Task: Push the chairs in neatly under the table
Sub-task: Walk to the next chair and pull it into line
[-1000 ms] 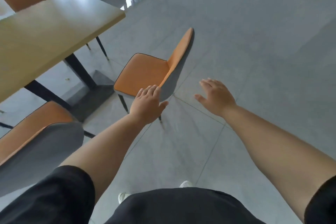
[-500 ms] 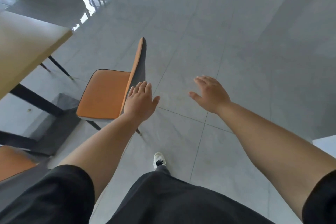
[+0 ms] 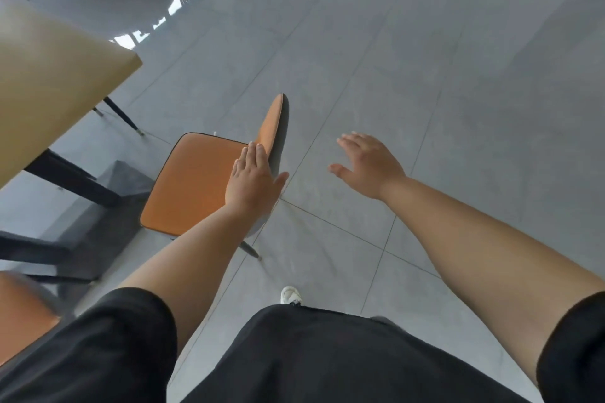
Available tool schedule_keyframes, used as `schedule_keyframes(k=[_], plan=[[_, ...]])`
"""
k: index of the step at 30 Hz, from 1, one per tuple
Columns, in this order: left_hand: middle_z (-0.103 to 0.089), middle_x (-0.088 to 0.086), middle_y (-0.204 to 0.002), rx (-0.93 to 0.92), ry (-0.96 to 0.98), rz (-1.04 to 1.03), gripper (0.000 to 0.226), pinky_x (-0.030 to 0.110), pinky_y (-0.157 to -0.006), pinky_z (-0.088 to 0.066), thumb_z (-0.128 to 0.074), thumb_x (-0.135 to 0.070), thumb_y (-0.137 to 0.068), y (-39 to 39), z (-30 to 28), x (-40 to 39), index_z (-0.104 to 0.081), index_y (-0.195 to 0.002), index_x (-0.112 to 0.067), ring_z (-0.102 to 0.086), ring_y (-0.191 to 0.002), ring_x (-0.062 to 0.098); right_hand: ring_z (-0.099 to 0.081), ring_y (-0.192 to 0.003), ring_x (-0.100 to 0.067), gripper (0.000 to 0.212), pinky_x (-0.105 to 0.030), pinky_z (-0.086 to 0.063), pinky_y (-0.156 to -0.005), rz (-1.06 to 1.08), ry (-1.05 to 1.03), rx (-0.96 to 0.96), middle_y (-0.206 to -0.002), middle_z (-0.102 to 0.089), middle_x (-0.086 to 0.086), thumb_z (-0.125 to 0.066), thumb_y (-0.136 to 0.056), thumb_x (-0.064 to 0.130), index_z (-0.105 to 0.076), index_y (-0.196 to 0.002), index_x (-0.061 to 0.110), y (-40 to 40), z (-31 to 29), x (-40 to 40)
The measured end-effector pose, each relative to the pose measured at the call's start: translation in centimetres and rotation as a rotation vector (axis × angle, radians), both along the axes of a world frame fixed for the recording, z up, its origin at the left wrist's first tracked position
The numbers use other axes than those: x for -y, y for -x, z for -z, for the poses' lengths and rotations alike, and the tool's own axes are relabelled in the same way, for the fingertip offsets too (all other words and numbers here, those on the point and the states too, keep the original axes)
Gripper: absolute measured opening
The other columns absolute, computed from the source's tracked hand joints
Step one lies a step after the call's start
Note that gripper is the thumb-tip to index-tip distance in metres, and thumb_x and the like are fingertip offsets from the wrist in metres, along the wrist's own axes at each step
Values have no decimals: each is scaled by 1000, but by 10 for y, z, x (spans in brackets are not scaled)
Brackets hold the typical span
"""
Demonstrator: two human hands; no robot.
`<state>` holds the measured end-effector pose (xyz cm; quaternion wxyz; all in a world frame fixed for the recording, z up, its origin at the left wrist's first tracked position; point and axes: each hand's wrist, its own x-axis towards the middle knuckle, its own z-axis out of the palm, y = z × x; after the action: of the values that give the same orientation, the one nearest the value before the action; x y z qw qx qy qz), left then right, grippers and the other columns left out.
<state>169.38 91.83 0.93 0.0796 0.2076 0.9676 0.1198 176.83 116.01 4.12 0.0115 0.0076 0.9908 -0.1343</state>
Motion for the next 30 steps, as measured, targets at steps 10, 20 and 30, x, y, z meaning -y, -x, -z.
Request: schedule_keyframes(k=[10, 20, 30], plan=[[-10, 9, -161, 37, 19, -142, 78, 38, -118, -6, -31, -58, -96, 33, 11, -29, -8, -152, -10, -6, -147, 23, -28, -140, -27, 68, -43, -17, -115, -314, 12, 3, -148, -41, -12, -50, -92, 51, -41, -140, 5, 127, 19, -18], [-36, 6, -152, 94, 53, -592, 75, 38, -109, -32, -30, -64, -93, 32, 25, -83, -22, -149, -14, -37, -136, 26, -21, -142, -27, 79, -44, -11, -117, -954, -50, 48, -150, -36, -8, -50, -85, 61, -35, -143, 9, 247, 34, -24], [-63, 7, -111, 83, 113, -872, 67, 38, -79, -46, -22, -67, -90, 16, 19, -84, -51, -115, -13, -58, -99, 28, -43, -126, -27, 71, -45, -23, -111, -1247, -196, 159, -134, -52, -6, -43, -85, 68, -41, -137, 19, 293, 46, -3]])
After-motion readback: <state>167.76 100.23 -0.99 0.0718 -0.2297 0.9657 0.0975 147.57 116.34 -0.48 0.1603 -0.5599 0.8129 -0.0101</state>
